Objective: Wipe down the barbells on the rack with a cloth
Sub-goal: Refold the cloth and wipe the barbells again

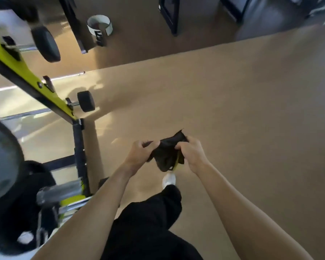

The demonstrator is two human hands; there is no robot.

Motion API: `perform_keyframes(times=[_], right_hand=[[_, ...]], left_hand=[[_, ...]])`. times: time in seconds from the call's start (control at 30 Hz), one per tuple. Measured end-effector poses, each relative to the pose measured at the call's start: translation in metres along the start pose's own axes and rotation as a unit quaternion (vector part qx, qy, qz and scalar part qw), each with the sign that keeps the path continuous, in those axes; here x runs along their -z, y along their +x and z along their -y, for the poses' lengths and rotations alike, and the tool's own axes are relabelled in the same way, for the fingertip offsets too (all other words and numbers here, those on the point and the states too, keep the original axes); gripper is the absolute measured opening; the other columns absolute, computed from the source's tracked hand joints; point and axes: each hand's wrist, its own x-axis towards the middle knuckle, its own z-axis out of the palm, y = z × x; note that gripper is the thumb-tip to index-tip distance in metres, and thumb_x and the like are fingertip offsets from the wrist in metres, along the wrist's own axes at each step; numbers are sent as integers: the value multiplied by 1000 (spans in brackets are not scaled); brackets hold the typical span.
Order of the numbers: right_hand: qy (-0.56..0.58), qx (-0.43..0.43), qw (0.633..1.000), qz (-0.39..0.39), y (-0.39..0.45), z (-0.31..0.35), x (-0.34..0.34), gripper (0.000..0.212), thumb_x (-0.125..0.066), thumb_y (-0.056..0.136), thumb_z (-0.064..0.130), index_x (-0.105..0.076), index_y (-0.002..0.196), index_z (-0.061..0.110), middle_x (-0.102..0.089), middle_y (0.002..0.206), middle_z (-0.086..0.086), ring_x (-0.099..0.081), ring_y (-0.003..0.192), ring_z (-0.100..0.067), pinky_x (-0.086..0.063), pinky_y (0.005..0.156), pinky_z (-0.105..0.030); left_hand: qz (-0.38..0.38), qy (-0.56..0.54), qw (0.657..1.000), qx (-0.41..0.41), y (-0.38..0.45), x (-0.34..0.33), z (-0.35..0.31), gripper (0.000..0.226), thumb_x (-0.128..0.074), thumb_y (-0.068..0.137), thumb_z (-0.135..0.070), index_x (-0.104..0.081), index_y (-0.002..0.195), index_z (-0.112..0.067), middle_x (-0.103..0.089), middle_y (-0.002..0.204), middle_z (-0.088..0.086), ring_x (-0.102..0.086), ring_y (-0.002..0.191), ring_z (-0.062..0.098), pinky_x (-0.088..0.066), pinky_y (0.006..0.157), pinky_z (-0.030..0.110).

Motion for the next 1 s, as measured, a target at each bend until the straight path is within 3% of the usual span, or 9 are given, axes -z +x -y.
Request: perform_keyframes(times=[0.1,0.2,0.33,0.4,0.5,0.6,0.73,0.83,1.0], right_hand=[[0,-5,1000,26,69,43,22,21,-59,79,8,-66,98,14,-71,100,-14,-67,98,-31,-56,85,-56],[-13,10,1000,22,126,91,40,25,-57,86,2,-70,94,21,-73,96,-5,-69,94,-24,-58,84,-51],[-36,52,998,12,203,165,55,31,-53,91,0,-71,84,24,-72,86,0,-66,85,-15,-53,72,-24],[-19,67,997,27,245,201,53,30,-55,89,0,-73,80,23,-74,87,-1,-68,89,-16,-55,83,-31],[-23,79,996,37,311,258,37,25,-57,87,5,-74,79,21,-76,89,-5,-70,94,-23,-55,91,-40],[-61,125,989,52,373,312,15,20,-58,84,8,-75,82,19,-72,76,2,-67,80,-18,-55,75,-29],[-185,244,940,149,441,385,-27,28,-59,87,7,-74,109,18,-71,90,11,-67,89,-7,-53,82,-24],[-262,369,850,269,482,437,-71,29,-59,92,4,-75,100,26,-63,105,3,-63,98,-13,-52,93,-31],[-338,417,719,442,535,505,-155,35,-58,91,-1,-78,85,27,-51,103,4,-54,100,-7,-47,93,-22]], left_hand=[[-67,5,997,-31,75,-16,-40,20,-69,91,-21,-70,72,-17,-63,63,-11,-57,54,-6,-45,54,10],[-111,56,991,-55,135,-20,-82,40,-74,86,-28,-50,55,-22,-47,46,-16,-45,44,0,-35,47,17],[-164,128,973,-100,206,-10,-138,41,-72,84,-45,-56,64,-13,-59,60,1,-52,55,12,-40,53,28],[-187,129,966,-121,242,-2,-165,38,-70,85,-46,-59,64,-17,-60,61,0,-51,55,7,-38,53,23],[-195,168,962,-87,300,11,-203,43,-68,88,-47,-49,62,-19,-50,55,-3,-50,52,10,-38,49,24],[-209,227,951,7,364,29,-228,50,-58,91,-56,-57,69,-11,-61,64,6,-58,59,20,-44,56,31],[-214,-70,964,143,442,62,-258,64,-50,90,-66,-69,98,-6,-73,96,13,-69,90,28,-56,85,40],[-185,-364,898,163,483,94,-286,63,-42,93,-67,-64,116,-12,-72,110,8,-69,101,26,-58,84,41],[-225,-537,807,102,542,174,-312,72,-68,81,-60,-56,128,-7,-63,124,18,-67,106,31,-58,80,43]])
